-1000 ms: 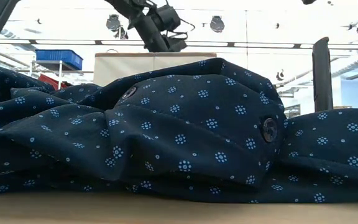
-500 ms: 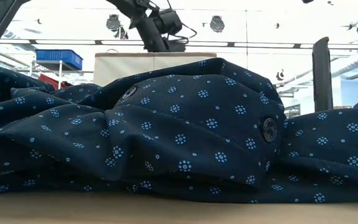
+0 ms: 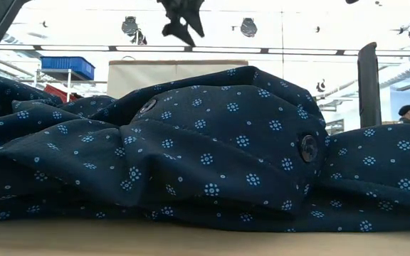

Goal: Sort clothes
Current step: Put the dark blue polo shirt into the white laundry organizer

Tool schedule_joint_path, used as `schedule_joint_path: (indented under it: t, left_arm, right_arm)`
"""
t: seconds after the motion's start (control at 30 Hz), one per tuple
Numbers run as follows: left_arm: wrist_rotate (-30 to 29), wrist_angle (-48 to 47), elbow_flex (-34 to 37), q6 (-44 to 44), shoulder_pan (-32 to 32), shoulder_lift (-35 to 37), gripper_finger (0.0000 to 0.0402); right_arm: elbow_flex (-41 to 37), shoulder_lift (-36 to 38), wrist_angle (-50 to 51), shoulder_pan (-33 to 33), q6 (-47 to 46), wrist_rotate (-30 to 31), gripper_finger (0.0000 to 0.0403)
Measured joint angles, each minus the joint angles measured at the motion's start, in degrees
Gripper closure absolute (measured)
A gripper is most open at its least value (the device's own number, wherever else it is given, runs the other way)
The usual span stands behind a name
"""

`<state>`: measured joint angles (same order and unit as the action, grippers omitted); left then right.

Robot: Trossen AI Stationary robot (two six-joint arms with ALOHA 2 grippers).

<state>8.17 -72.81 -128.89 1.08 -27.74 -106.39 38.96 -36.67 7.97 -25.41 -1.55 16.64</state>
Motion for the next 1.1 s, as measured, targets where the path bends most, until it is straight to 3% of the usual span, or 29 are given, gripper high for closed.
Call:
schedule_joint_path:
  t: [0.1, 0.3, 0.4, 0.53, 0.7, 0.83, 1.1]
  left_arm:
    - [2.6, -2.1, -0.1, 0.1, 3.7, 1.4, 0.0144]
    - [-0.9, -3.5, 3.0, 0.0, 17.7, 6.6, 0.0144]
    - [-5.1, -1.6, 4.3, 2.8, 25.4, 9.9, 0.0144]
    - [-15.6, 2.4, 9.5, 9.4, 35.7, 14.2, 0.0144]
    - [-25.1, 10.4, 22.6, 13.4, 46.3, 17.9, 0.0144]
    - [-30.0, 18.9, 35.5, 16.2, 51.4, 20.2, 0.0144]
    - [-29.7, 48.6, 56.9, 17.7, 55.9, 21.4, 0.0143]
  right_arm:
    - [0.0, 0.0, 0.0, 0.0, 0.6, -0.1, 0.0216]
    - [0.0, -0.1, 1.6, 0.0, -1.9, -0.2, 0.0216]
    - [0.0, -0.6, 3.9, 0.0, -2.3, -0.2, 0.0216]
    - [0.0, -3.3, 6.3, 0.0, -4.6, -0.3, 0.0216]
    - [0.0, -9.9, 8.7, 0.0, -10.6, -0.3, 0.0216]
    - [0.0, -15.7, 10.4, -0.2, -17.2, -0.4, 0.0216]
    - [0.0, -25.7, 15.1, -2.6, -39.8, -2.1, 0.0216]
